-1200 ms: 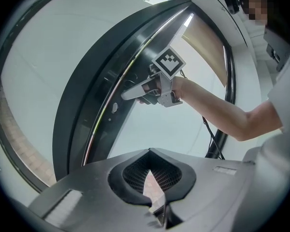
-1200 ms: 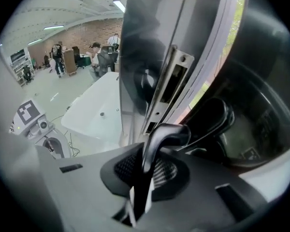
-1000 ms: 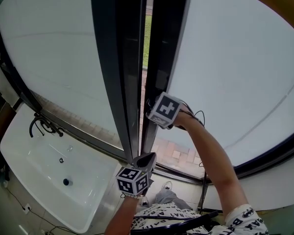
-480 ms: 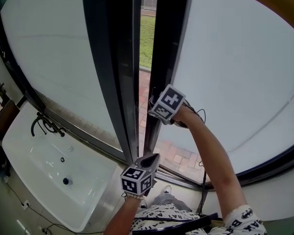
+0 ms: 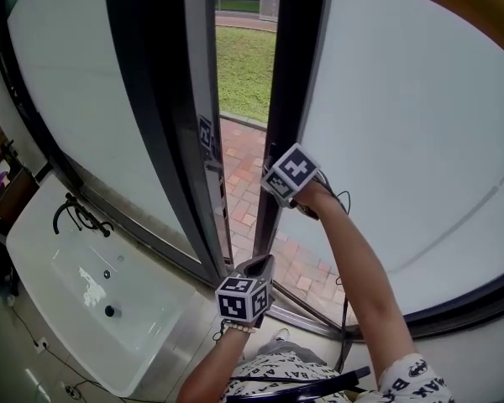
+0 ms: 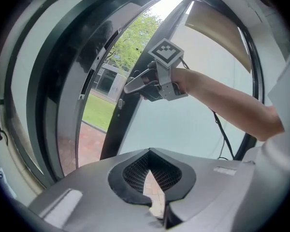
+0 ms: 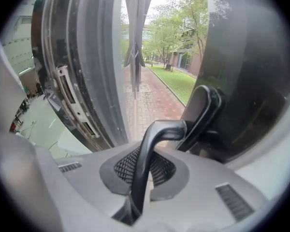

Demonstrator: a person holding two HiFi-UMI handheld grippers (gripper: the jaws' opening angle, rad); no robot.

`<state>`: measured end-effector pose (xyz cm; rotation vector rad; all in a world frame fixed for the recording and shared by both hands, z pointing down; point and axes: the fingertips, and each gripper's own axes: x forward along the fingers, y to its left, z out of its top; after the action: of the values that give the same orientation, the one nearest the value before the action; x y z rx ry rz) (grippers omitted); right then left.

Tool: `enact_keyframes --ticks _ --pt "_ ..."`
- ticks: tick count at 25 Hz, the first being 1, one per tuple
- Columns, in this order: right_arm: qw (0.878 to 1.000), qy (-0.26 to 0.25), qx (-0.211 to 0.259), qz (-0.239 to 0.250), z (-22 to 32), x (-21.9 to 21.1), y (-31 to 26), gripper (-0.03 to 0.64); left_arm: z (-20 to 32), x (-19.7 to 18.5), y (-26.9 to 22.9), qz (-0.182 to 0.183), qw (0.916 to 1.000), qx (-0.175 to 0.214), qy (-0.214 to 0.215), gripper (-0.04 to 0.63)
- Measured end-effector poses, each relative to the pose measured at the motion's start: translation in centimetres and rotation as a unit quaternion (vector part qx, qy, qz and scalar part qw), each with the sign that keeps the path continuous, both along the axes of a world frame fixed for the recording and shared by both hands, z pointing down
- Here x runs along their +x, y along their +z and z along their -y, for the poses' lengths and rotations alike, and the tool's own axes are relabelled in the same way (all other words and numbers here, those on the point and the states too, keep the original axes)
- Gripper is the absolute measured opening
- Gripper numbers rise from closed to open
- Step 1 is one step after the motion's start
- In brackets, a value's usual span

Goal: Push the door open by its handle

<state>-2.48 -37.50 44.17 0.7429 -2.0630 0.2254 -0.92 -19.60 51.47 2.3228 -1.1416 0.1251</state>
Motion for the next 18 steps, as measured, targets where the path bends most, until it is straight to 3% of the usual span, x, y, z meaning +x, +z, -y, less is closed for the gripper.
enact_keyframes --ticks 5,9,18 --pt "1.000 0.025 -0.003 0.017 3.0 2.0 -0.2 0.029 5.3 1.2 0.0 0.034 0.9978 -0.023 -0.052 0.000" --pt "0.997 0.034 -0.012 0.073 5.4 3.3 -0.8 0.025 8.2 3.0 -0.9 0.040 0.9971 -0.029 -0.058 0.000" --pt "0.995 0.076 0.015 0.059 12.1 9.4 -0.8 0.025 11.2 8.0 0.4 0.040 0.9966 -0.042 -0.059 0.000"
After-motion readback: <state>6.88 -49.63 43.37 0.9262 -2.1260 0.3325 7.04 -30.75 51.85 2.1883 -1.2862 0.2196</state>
